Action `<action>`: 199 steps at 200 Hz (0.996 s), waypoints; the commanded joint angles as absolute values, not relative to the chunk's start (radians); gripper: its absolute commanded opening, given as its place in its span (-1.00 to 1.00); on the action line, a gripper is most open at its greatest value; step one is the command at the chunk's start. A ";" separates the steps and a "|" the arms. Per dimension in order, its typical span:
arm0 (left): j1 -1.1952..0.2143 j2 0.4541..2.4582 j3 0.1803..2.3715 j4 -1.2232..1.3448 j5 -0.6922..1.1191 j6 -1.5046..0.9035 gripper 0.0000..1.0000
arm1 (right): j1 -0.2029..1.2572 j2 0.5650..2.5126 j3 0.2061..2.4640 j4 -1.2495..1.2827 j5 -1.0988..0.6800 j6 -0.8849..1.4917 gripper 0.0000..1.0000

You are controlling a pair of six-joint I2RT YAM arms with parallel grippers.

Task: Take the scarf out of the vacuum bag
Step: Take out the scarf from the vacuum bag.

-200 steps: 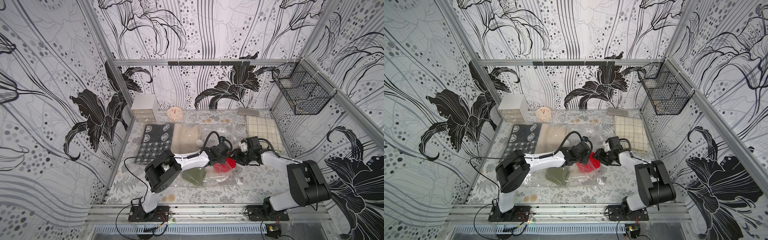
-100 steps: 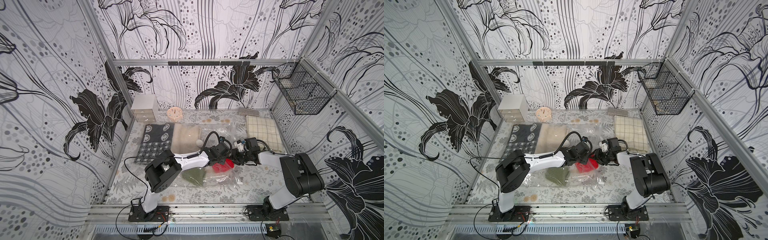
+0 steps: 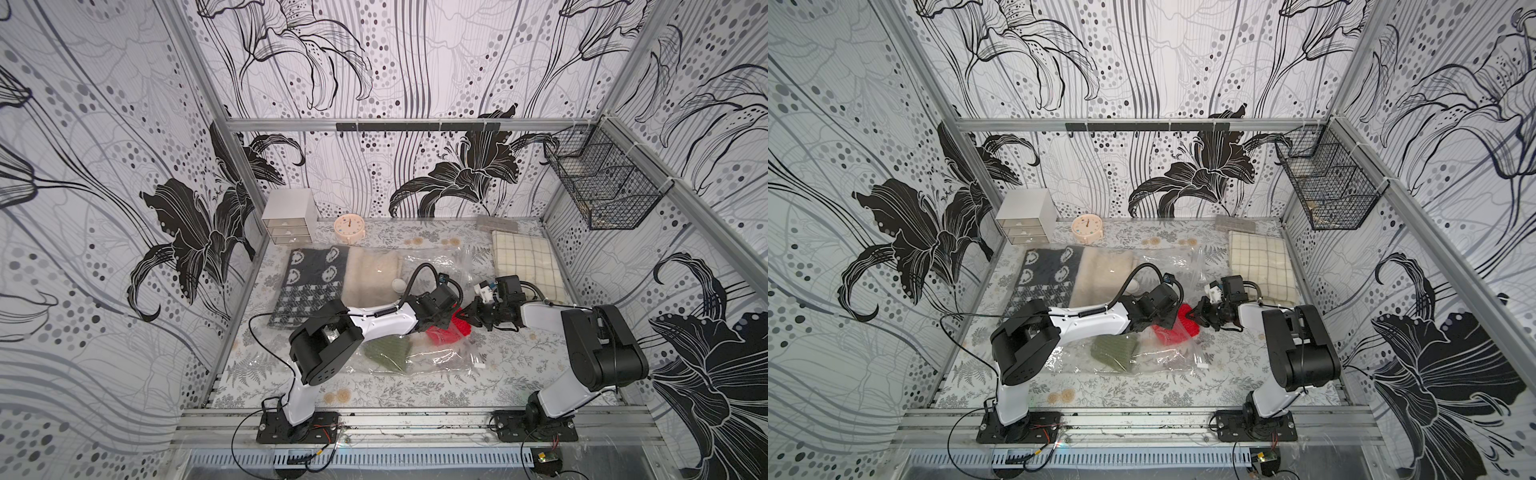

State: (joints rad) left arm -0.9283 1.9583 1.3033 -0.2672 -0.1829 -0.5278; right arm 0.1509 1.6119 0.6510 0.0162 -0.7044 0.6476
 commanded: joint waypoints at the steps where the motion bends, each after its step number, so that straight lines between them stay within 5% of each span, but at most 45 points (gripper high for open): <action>1: -0.913 1.920 1.309 -0.293 -0.233 -0.520 -1.00 | 0.141 1.557 0.662 -0.104 -0.574 0.611 -1.00; 60: -0.913 1.929 1.321 -0.291 -0.161 -0.543 -1.00 | 0.141 1.443 0.606 -0.118 -0.415 0.698 -1.00; 121: -0.913 2.004 1.288 -0.231 -0.109 -0.572 -1.00 | 0.141 1.469 0.617 -0.125 -0.500 0.667 -1.00; 167: -0.912 2.043 1.285 -0.215 -0.097 -0.582 -1.00 | 0.140 1.379 0.672 -0.286 -0.437 0.588 0.12; 199: -0.911 2.056 1.288 -0.213 -0.096 -0.584 -1.00 | 0.138 1.376 0.690 -0.322 -0.423 0.562 0.28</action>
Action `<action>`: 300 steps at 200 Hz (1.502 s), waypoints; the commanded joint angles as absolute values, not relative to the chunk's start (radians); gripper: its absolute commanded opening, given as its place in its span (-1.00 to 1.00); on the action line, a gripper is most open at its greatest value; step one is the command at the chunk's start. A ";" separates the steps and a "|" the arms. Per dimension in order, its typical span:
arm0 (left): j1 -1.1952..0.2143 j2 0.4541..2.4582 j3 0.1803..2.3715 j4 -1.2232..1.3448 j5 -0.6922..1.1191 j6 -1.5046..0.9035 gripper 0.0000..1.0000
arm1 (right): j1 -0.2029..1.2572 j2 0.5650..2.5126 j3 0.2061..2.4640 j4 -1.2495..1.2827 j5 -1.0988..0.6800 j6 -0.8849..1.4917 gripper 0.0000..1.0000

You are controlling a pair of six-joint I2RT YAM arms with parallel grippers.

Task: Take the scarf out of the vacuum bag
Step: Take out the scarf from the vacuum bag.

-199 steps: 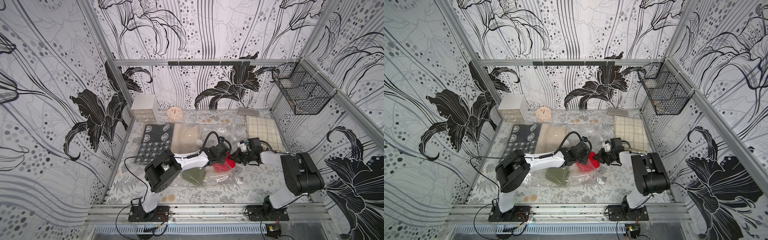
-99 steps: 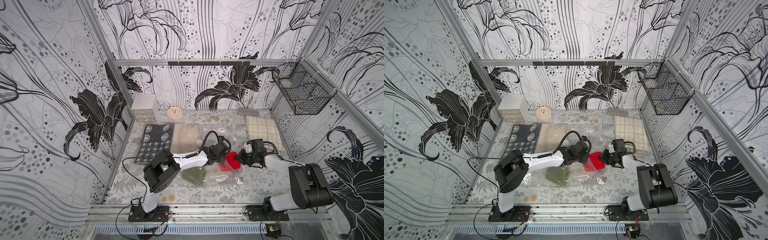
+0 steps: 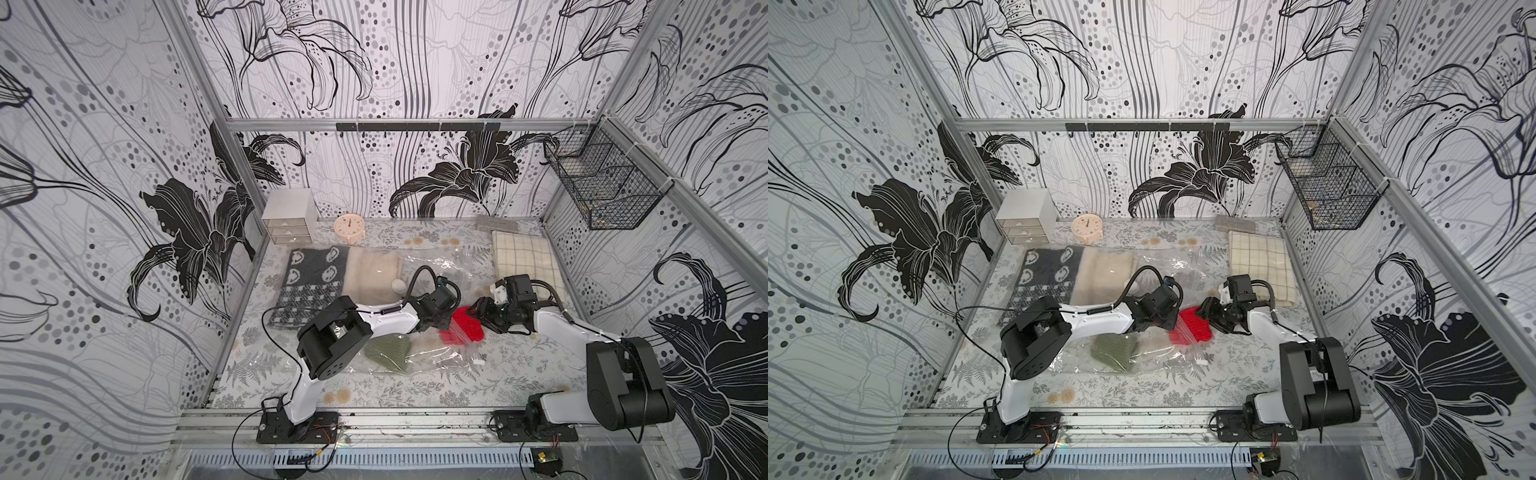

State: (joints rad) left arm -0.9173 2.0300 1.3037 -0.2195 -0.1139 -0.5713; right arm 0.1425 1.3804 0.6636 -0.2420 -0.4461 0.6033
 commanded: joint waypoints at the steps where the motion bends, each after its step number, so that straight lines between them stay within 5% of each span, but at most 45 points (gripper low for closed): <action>1: -0.911 2.057 1.288 -0.213 -0.097 -0.584 -1.00 | 0.138 1.377 0.691 -0.323 -0.423 0.563 0.28; 146: -0.912 2.062 1.279 -0.212 -0.073 -0.580 -1.00 | 0.155 1.490 0.696 -0.227 -0.661 0.574 0.28; 168: -0.912 2.065 1.282 -0.209 -0.071 -0.581 -1.00 | 0.161 1.500 0.707 -0.244 -0.647 0.558 0.08; 189: -0.910 2.067 1.285 -0.208 -0.067 -0.578 -1.00 | 0.161 1.544 0.708 -0.229 -0.649 0.557 -0.54; 214: -0.911 2.061 1.290 -0.215 -0.074 -0.574 -1.00 | 0.164 1.577 0.700 -0.201 -0.648 0.560 -1.00; 300: -0.897 1.978 1.325 -0.262 -0.164 -0.557 -1.00 | 0.153 1.429 0.765 -0.508 -0.226 0.502 -1.00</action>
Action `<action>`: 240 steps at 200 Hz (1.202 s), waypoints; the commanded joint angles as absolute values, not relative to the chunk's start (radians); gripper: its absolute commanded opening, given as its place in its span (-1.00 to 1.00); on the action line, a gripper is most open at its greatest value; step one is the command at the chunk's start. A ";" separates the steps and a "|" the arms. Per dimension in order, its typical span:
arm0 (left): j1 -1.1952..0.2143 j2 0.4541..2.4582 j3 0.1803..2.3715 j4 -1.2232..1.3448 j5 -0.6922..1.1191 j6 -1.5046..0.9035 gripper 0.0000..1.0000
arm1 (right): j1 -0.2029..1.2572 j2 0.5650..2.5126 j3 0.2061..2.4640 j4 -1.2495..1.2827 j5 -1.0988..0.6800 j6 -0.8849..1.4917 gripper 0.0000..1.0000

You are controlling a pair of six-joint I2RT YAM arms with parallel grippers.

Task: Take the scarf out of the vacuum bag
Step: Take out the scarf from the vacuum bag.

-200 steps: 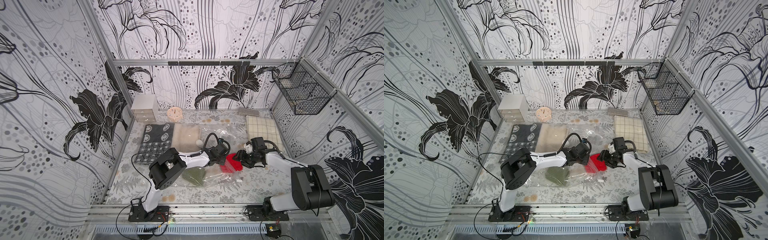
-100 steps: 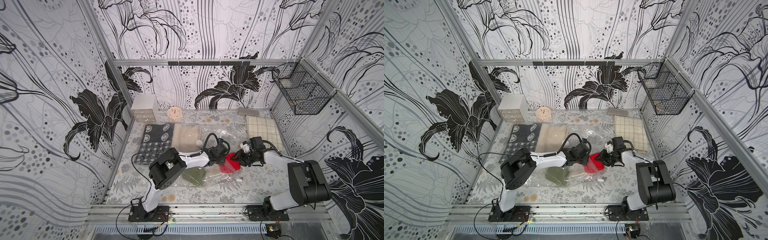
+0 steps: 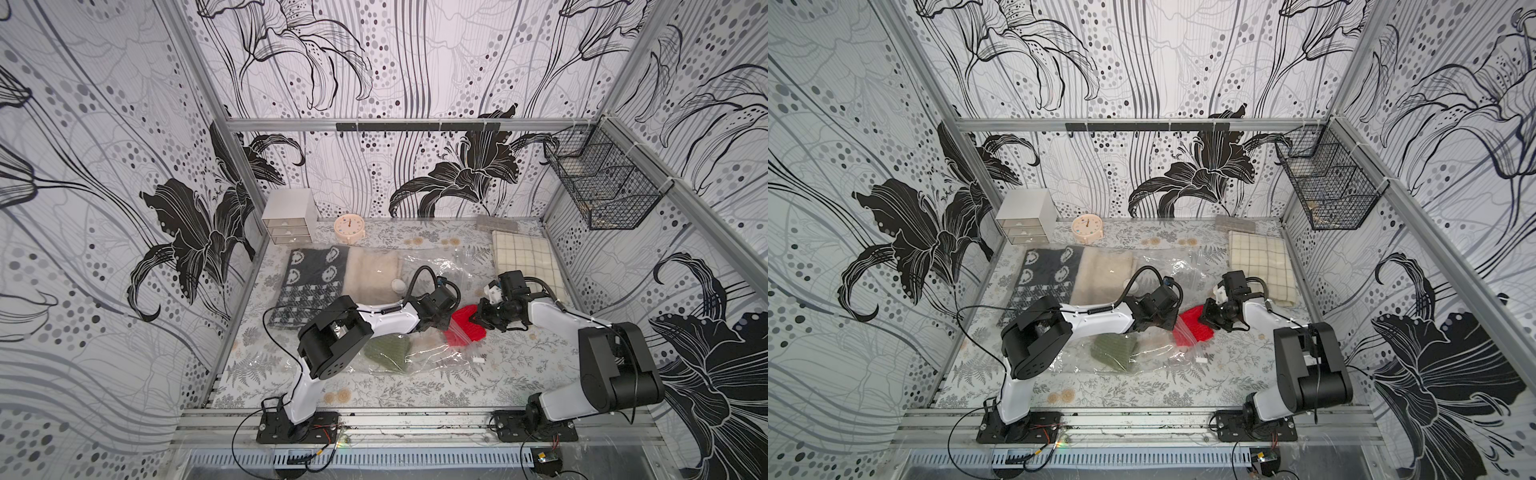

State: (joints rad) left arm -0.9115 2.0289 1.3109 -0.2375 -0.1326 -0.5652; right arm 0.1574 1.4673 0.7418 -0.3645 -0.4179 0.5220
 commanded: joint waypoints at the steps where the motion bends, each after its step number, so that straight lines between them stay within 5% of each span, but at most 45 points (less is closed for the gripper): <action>1: -0.894 1.978 1.324 -0.261 -0.162 -0.557 -1.00 | 0.152 1.428 0.765 -0.510 -0.223 0.503 -1.00; 101: -0.870 1.925 1.318 -0.242 -0.149 -0.544 -1.00 | -0.019 1.347 0.797 -0.785 0.090 0.632 -1.00; 240: -0.847 1.874 1.266 -0.196 -0.109 -0.532 -1.00 | -0.356 1.303 0.805 -0.789 0.161 0.837 -1.00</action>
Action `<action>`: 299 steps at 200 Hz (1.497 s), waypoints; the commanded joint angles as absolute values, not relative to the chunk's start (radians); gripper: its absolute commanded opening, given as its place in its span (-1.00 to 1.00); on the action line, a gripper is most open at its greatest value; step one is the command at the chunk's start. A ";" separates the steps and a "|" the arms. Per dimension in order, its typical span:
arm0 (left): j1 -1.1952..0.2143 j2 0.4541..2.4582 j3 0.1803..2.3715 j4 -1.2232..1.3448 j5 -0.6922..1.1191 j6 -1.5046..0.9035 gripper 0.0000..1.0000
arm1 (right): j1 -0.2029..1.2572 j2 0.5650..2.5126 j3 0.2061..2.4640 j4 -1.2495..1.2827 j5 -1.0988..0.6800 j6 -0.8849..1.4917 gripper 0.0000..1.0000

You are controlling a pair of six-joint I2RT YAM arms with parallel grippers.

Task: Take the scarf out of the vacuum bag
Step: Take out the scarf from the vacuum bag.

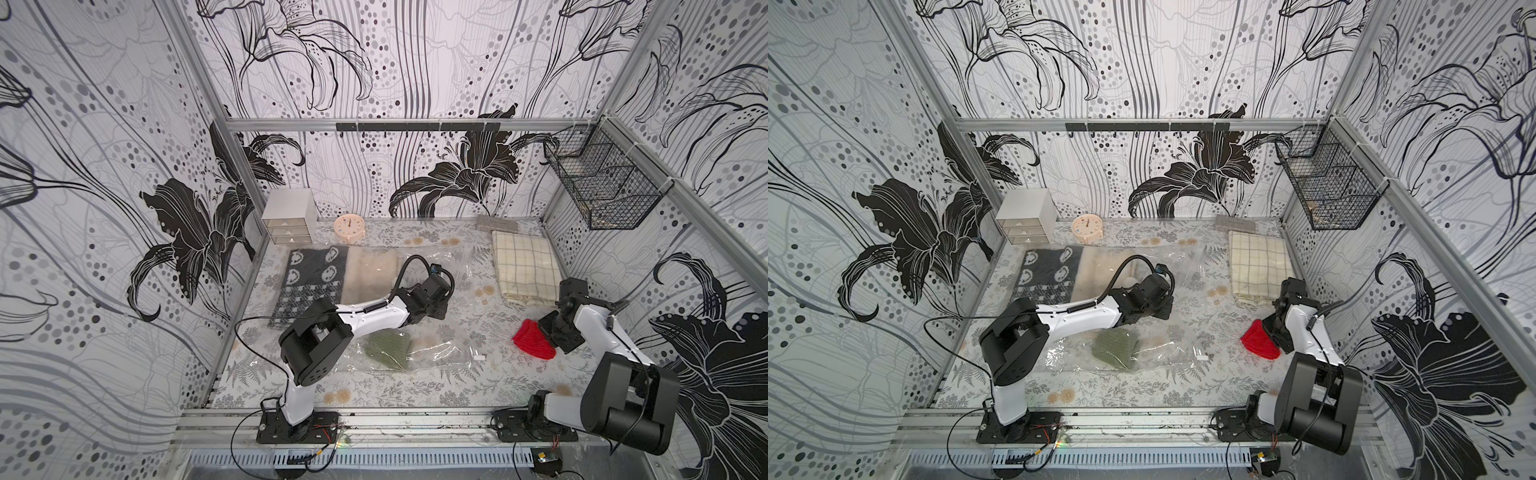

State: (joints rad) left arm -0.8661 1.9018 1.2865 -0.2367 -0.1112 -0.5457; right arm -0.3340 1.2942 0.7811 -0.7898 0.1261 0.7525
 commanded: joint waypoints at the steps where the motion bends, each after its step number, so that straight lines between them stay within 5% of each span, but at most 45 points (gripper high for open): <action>1: -0.848 1.873 1.266 -0.195 -0.108 -0.532 -1.00 | -0.357 1.304 0.806 -0.789 0.161 0.839 -1.00; 111: -0.843 1.865 1.254 -0.183 -0.073 -0.535 -1.00 | -0.380 1.338 0.772 -0.728 0.241 1.046 -0.99; 134: -0.843 1.864 1.256 -0.185 -0.078 -0.534 -1.00 | -0.380 1.306 0.785 -0.745 0.250 0.983 0.02; 151: -0.844 1.860 1.259 -0.190 -0.083 -0.534 -1.00 | -0.380 1.276 0.806 -0.802 0.268 0.936 0.48; 187: -0.844 1.861 1.268 -0.198 -0.085 -0.531 -1.00 | -0.380 1.171 0.808 -0.895 0.278 0.813 0.59; 220: -0.844 1.870 1.288 -0.209 -0.081 -0.531 -1.00 | -0.380 1.077 0.815 -0.925 0.130 0.645 0.45; 228: -0.844 1.872 1.291 -0.212 -0.083 -0.532 -1.00 | -0.380 1.081 0.808 -0.913 0.055 0.606 0.15; 241: -0.844 1.879 1.303 -0.218 -0.083 -0.534 -1.00 | -0.378 1.116 0.800 -0.909 -0.065 0.552 -0.65; 251: -0.843 1.883 1.315 -0.228 -0.090 -0.533 -1.00 | -0.372 1.150 0.790 -0.897 -0.159 0.519 -1.00; 299: -0.843 1.904 1.352 -0.238 -0.092 -0.536 -1.00 | -0.140 1.138 0.782 -0.749 -0.324 0.511 -1.00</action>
